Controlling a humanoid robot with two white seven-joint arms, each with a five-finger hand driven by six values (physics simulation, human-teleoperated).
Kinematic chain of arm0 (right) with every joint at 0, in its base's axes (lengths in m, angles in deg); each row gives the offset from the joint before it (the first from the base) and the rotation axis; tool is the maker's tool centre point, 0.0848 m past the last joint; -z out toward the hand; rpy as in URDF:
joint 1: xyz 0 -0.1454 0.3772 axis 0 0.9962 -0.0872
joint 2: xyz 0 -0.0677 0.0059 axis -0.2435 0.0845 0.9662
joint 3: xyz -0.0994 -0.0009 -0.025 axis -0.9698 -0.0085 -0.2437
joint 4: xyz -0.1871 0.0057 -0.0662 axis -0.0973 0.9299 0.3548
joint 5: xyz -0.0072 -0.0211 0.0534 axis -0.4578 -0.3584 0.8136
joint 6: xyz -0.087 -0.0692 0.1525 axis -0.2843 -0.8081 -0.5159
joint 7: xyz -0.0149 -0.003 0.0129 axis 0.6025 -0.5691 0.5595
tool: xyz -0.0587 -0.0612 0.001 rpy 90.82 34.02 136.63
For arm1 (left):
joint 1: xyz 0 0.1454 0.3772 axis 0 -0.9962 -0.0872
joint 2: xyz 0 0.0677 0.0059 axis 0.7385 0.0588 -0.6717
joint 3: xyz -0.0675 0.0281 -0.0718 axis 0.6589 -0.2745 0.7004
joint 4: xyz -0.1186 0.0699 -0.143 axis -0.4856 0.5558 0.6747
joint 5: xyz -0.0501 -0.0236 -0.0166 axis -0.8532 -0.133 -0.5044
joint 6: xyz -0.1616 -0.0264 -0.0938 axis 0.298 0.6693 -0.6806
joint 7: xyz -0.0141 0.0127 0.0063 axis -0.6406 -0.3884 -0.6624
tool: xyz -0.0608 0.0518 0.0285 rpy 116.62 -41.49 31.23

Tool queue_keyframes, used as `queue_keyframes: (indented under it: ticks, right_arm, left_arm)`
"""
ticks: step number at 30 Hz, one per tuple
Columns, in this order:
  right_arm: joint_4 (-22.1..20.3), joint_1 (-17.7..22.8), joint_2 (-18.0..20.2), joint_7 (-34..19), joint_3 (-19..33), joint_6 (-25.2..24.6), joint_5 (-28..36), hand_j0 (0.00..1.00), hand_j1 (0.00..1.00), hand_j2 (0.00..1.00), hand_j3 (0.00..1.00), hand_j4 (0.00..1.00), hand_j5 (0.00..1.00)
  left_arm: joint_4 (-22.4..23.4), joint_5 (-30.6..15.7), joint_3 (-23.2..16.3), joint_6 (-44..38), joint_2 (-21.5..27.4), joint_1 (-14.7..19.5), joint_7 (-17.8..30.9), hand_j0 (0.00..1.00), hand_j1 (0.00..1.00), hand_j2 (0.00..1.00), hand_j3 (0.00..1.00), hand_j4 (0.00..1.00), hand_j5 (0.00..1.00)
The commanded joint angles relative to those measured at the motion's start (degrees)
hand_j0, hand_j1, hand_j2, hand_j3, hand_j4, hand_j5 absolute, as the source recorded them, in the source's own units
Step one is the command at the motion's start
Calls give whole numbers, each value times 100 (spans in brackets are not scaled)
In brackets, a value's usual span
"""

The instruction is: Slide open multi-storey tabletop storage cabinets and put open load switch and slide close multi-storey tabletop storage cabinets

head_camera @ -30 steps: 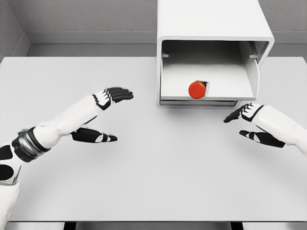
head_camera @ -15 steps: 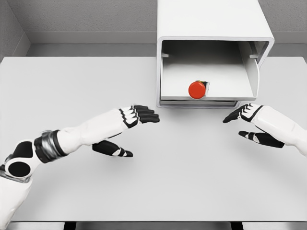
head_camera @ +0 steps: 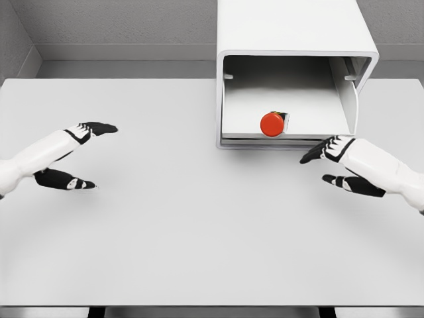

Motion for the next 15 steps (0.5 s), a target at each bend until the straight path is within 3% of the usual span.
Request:
queue_keyframes:
  ticks: [1, 7, 15]
  right_arm:
    - [-2, -9, -117, -2, -117, -7, 32, 70, 70, 70, 70, 70, 70]
    - [-2, -132, -407, -2, -345, -7, 32, 70, 70, 70, 70, 70, 70]
    - [-2, -290, -776, -2, -627, -7, 23, 70, 70, 70, 70, 70, 70]
  left_arm:
    - [545, -389, 298, -13, -66, 0, -2, 100, 100, 100, 100, 100, 100]
    - [827, -363, 544, -13, -75, -351, -2, 100, 100, 100, 100, 100, 100]
    - [862, -372, 650, -13, -66, -396, -2, 100, 100, 100, 100, 100, 100]
